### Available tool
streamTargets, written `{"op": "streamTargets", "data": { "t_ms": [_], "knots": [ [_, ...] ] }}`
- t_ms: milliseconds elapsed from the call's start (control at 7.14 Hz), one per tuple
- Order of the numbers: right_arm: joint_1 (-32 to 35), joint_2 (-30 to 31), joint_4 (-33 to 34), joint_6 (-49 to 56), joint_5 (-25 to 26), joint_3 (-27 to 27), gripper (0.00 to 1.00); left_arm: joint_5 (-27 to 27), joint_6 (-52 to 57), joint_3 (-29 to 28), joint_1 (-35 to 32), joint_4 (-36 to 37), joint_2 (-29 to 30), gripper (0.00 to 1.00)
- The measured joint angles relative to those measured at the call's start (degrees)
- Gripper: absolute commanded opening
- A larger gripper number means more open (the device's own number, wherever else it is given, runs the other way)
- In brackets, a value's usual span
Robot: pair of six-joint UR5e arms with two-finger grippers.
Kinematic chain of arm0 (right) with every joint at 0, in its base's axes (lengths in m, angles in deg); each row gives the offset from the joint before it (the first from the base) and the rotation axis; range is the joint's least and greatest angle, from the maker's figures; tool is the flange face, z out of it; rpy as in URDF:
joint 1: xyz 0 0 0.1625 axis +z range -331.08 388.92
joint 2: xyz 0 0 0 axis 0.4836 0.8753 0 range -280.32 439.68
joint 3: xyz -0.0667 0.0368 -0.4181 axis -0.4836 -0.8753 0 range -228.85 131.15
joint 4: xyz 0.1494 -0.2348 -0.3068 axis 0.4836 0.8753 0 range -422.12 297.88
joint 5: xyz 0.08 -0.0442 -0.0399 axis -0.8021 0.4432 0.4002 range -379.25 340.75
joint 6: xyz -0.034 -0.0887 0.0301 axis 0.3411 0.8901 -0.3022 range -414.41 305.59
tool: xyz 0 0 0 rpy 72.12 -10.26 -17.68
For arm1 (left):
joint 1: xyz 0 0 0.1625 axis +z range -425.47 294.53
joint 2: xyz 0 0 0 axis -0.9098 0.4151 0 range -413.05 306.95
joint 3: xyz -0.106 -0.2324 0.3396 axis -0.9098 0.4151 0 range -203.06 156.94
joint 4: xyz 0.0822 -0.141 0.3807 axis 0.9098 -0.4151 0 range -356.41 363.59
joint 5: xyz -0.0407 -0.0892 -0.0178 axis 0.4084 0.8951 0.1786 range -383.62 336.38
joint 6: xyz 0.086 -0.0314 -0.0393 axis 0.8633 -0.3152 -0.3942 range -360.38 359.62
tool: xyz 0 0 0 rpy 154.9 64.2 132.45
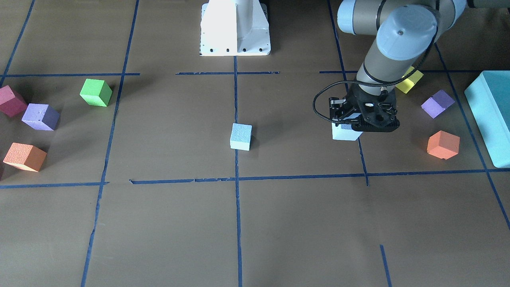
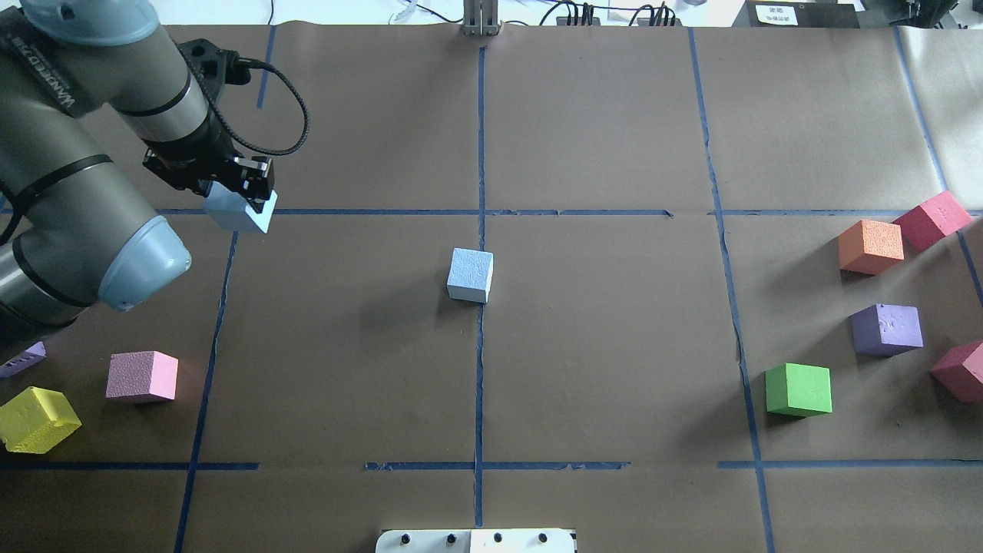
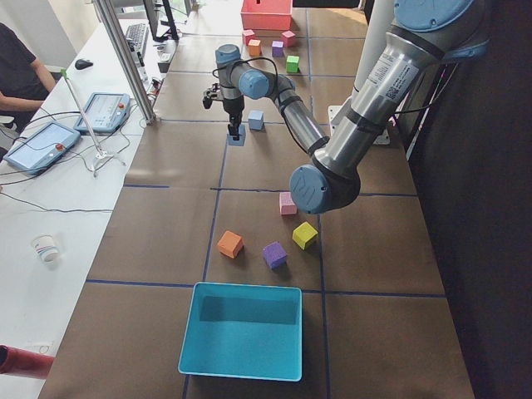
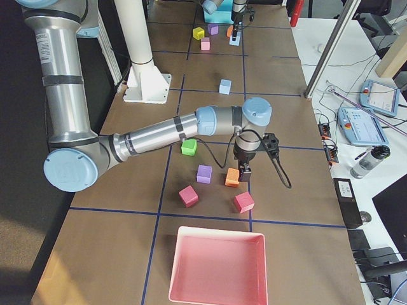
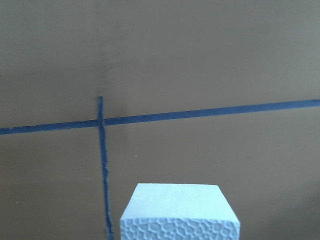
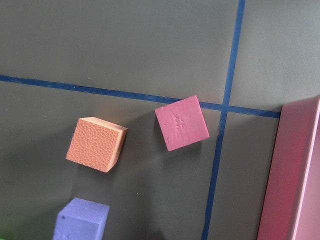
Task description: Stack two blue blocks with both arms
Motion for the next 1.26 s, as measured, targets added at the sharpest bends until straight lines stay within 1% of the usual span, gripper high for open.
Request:
{"op": "streamTargets", "data": {
  "t_ms": [140,280,420,700,980,1260],
  "knots": [
    [0.53,2.49,-6.43,0.15,-0.37,-2.68,1.00,-0.03,-2.37,-0.38,1.28,0.22,1.83,0.02],
    [0.78,3.53,-11.34,0.07,-0.35,-5.09,1.00,-0.17,-5.02,-1.42,2.88,0.25,4.03,0.02],
    [0.87,3.70,-13.97,-0.01,0.03,-6.41,1.00,-0.43,-7.83,-3.42,4.74,0.28,7.22,0.02],
    [0.92,4.06,-15.27,-0.33,0.56,-6.94,1.00,-2.42,-10.22,-7.80,9.25,0.26,13.17,0.02],
    [0.92,4.06,-15.39,-0.89,0.42,-7.01,1.00,-5.70,-10.30,-11.99,13.55,-0.19,16.67,0.02],
    [0.92,3.75,-15.08,-1.02,0.30,-7.14,1.00,-6.64,-10.21,-16.23,15.35,-1.85,19.49,0.02]
  ]
}}
